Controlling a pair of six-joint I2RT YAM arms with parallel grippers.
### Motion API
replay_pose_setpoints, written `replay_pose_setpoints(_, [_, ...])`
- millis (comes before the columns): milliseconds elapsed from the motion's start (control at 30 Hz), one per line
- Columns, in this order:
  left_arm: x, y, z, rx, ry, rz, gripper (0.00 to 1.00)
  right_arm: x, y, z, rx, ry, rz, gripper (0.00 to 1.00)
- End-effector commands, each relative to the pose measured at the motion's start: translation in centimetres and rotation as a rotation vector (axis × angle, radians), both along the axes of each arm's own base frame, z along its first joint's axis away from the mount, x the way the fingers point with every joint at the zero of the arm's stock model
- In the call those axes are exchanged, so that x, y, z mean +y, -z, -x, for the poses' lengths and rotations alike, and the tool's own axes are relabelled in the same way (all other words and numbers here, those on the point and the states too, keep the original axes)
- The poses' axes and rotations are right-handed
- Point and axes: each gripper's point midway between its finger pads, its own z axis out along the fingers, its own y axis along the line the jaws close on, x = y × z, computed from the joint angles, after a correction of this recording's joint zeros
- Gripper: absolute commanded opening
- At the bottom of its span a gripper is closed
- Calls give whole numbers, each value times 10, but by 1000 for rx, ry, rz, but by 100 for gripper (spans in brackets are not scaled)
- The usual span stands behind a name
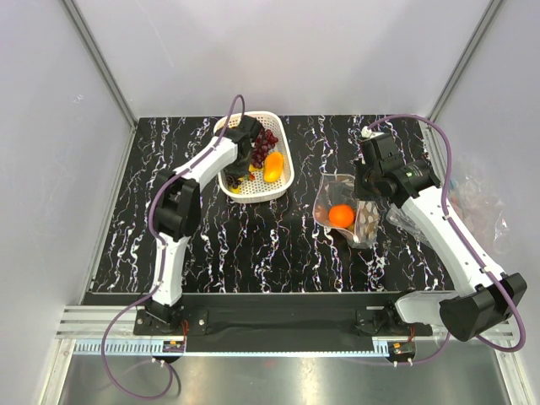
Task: Place the food in the zip-top bag and seal the zipper
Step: Pick up the fake fruit from the bin.
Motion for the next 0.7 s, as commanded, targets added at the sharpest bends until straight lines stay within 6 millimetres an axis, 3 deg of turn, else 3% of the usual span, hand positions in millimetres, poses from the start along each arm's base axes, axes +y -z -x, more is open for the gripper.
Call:
replay_pose_setpoints(0, [-14, -12, 8, 9, 37, 92, 10, 2, -13, -4, -55, -10, -24, 0])
replay_pose_setpoints(100, [-20, -38, 10, -53, 49, 156, 7, 3, -14, -4, -55, -12, -27, 0])
replay_pose_setpoints(133, [-23, -59, 9, -105, 56, 191, 4, 2, -14, -4, -55, -11, -27, 0])
replay_pose_setpoints(200, [-29, -71, 17, -121, 85, 246, 0, 2, -14, -4, -54, -10, -25, 0])
replay_pose_setpoints(233, [-33, -94, 17, -177, 103, 287, 0, 2, -15, -4, -55, -10, -28, 0])
replay_pose_setpoints(267, [-34, -102, 20, -192, 114, 312, 0, 3, -15, -4, -56, -9, -30, 0])
replay_pose_setpoints(367, [-43, -133, 34, -245, 157, 404, 0, 4, -15, -3, -52, -12, -32, 0])
replay_pose_setpoints(400, [-50, -153, 41, -278, 185, 462, 0, 3, -15, -4, -52, -11, -31, 0])
replay_pose_setpoints(467, [-55, -163, 52, -296, 208, 497, 0, 3, -15, -4, -52, -10, -32, 0])
replay_pose_setpoints(500, [-60, -180, 58, -331, 232, 532, 0, 3, -15, -4, -51, -12, -30, 0])
replay_pose_setpoints(567, [-70, -194, 70, -350, 270, 572, 0, 3, -17, -4, -52, -9, -31, 0])
replay_pose_setpoints(667, [-99, -227, 98, -381, 378, 683, 2, 3, -20, -4, -59, -9, -34, 0])
